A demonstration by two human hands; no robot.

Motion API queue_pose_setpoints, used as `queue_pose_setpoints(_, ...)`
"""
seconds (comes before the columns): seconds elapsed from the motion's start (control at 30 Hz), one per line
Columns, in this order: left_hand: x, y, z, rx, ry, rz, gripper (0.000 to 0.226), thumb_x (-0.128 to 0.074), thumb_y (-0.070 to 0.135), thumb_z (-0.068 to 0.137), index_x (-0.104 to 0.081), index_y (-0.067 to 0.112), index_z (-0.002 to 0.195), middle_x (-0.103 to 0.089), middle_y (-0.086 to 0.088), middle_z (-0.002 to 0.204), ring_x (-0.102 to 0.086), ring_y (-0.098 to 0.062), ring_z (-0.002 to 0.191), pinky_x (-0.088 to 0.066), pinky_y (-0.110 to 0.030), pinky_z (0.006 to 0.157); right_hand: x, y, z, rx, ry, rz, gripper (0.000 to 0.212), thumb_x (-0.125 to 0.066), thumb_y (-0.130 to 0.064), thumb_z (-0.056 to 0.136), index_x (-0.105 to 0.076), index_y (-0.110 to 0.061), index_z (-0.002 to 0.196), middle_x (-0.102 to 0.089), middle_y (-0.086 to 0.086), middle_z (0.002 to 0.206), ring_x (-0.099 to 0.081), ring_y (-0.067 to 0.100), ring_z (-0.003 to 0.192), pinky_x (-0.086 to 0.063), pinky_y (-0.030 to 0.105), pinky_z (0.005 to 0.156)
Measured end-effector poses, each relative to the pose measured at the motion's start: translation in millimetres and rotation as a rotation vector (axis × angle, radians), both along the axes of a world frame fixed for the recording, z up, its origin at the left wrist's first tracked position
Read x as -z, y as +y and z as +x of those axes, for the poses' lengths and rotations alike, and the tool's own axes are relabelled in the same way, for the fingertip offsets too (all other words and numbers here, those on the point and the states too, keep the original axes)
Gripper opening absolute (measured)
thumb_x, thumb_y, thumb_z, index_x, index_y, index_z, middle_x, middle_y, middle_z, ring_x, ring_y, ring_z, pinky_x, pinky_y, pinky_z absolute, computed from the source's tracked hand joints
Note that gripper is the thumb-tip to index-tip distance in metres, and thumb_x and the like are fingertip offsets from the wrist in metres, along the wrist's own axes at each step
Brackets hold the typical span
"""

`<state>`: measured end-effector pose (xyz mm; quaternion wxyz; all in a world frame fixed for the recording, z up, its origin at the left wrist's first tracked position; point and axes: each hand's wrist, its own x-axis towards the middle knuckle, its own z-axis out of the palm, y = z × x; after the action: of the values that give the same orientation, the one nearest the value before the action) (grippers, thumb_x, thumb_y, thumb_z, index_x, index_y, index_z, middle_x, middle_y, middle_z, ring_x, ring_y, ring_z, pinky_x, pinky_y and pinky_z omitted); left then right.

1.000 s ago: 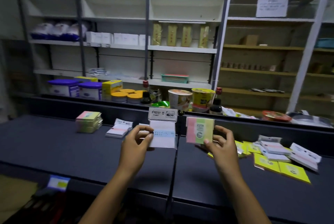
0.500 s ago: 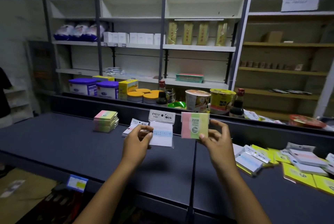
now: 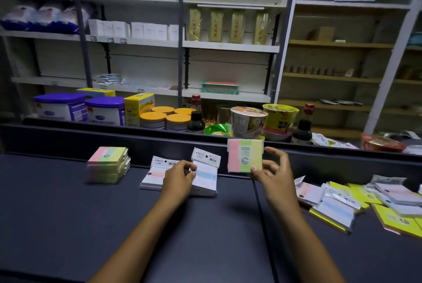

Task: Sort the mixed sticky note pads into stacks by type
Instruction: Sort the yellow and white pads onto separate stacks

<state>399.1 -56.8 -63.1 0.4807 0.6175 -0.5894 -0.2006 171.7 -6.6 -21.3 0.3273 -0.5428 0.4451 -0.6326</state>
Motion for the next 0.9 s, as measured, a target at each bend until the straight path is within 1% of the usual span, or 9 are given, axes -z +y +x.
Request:
queue_pose_setpoints(0.07, 6, -6, 5, 0.008, -0.069, 0.031, 0.011, -0.062, 0.012, 0.092, -0.067, 0.015, 0.101, -0.07, -0.002, 0.102, -0.064, -0.018, 0.097, -0.051, -0.033, 0.09, 2, -5, 5, 0.016, -0.005, -0.002, 0.051, -0.064, 0.006, 0.089, -0.044, -0.019, 0.129, -0.068, 0.009, 0.104, -0.071, 0.012, 0.095, -0.057, 0.031, 0.084)
queue_pose_setpoints(0.17, 9, -9, 7, 0.022, -0.234, 0.062, 0.013, -0.056, 0.017, 0.096, -0.063, 0.015, 0.106, -0.069, -0.005, 0.107, -0.063, -0.022, 0.099, -0.048, -0.031, 0.085, 6, -10, 12, 0.032, -0.009, -0.006, 0.051, -0.064, 0.006, 0.089, -0.044, -0.018, 0.129, -0.069, 0.01, 0.104, -0.071, 0.015, 0.096, -0.057, 0.032, 0.086)
queue_pose_setpoints(0.27, 8, -9, 4, -0.003, -0.511, 0.04, 0.017, -0.049, 0.023, 0.099, -0.058, 0.017, 0.111, -0.065, -0.007, 0.109, -0.059, -0.028, 0.102, -0.048, -0.036, 0.082, 9, -9, 19, 0.039, -0.011, -0.004, 0.051, -0.063, 0.007, 0.089, -0.044, -0.018, 0.129, -0.069, 0.011, 0.104, -0.072, 0.014, 0.095, -0.058, 0.03, 0.085)
queue_pose_setpoints(0.37, 9, -5, 0, -0.038, -0.675, 0.056, 0.017, -0.044, 0.024, 0.1, -0.054, 0.021, 0.112, -0.057, -0.006, 0.11, -0.054, -0.028, 0.102, -0.046, -0.038, 0.076, 12, -6, 21, 0.046, -0.013, 0.003, 0.052, -0.063, 0.007, 0.089, -0.044, -0.02, 0.129, -0.069, 0.009, 0.102, -0.073, 0.011, 0.091, -0.06, 0.025, 0.078)
queue_pose_setpoints(0.43, 12, -2, -1, -0.04, -0.703, 0.071, 0.017, -0.043, 0.025, 0.1, -0.053, 0.022, 0.113, -0.053, -0.005, 0.111, -0.052, -0.027, 0.104, -0.044, -0.037, 0.075, 11, -1, 19, 0.055, -0.001, 0.002, 0.052, -0.064, 0.006, 0.089, -0.044, -0.022, 0.128, -0.069, 0.007, 0.101, -0.073, 0.008, 0.09, -0.059, 0.021, 0.074)
queue_pose_setpoints(0.53, 12, 2, 1, -0.021, -0.686, 0.053, 0.018, -0.044, 0.028, 0.1, -0.054, 0.022, 0.113, -0.051, -0.004, 0.111, -0.052, -0.025, 0.103, -0.044, -0.035, 0.074, 9, 9, 13, 0.062, 0.018, -0.002, 0.053, -0.065, 0.006, 0.089, -0.045, -0.026, 0.126, -0.069, 0.002, 0.101, -0.072, 0.006, 0.091, -0.06, 0.024, 0.076)
queue_pose_setpoints(0.73, -4, 28, 4, 0.009, -0.663, -0.073, 0.021, -0.053, 0.034, 0.096, -0.057, 0.027, 0.116, -0.054, 0.004, 0.112, -0.056, -0.018, 0.105, -0.045, -0.031, 0.073, 1, 31, 2, 0.028, 0.027, -0.047, 0.053, -0.064, 0.008, 0.089, -0.047, -0.024, 0.128, -0.066, -0.008, 0.105, -0.069, -0.003, 0.093, -0.059, 0.022, 0.072)
queue_pose_setpoints(0.83, -18, 47, 17, 0.001, -0.697, -0.146, 0.02, -0.053, 0.039, 0.095, -0.058, 0.03, 0.113, -0.056, 0.007, 0.11, -0.056, -0.015, 0.106, -0.048, -0.032, 0.075, -3, 35, 11, -0.015, 0.019, -0.07, 0.051, -0.063, 0.008, 0.089, -0.051, -0.024, 0.126, -0.066, -0.005, 0.107, -0.069, -0.001, 0.094, -0.06, 0.026, 0.076)
queue_pose_setpoints(0.9, -30, 60, 28, -0.022, -0.726, -0.175, 0.02, -0.053, 0.039, 0.095, -0.058, 0.03, 0.112, -0.057, 0.006, 0.111, -0.056, -0.017, 0.107, -0.049, -0.033, 0.076, -3, 37, 24, -0.056, 0.015, -0.082, 0.047, -0.063, 0.008, 0.089, -0.054, -0.024, 0.123, -0.066, 0.0, 0.107, -0.069, 0.002, 0.094, -0.06, 0.026, 0.077)
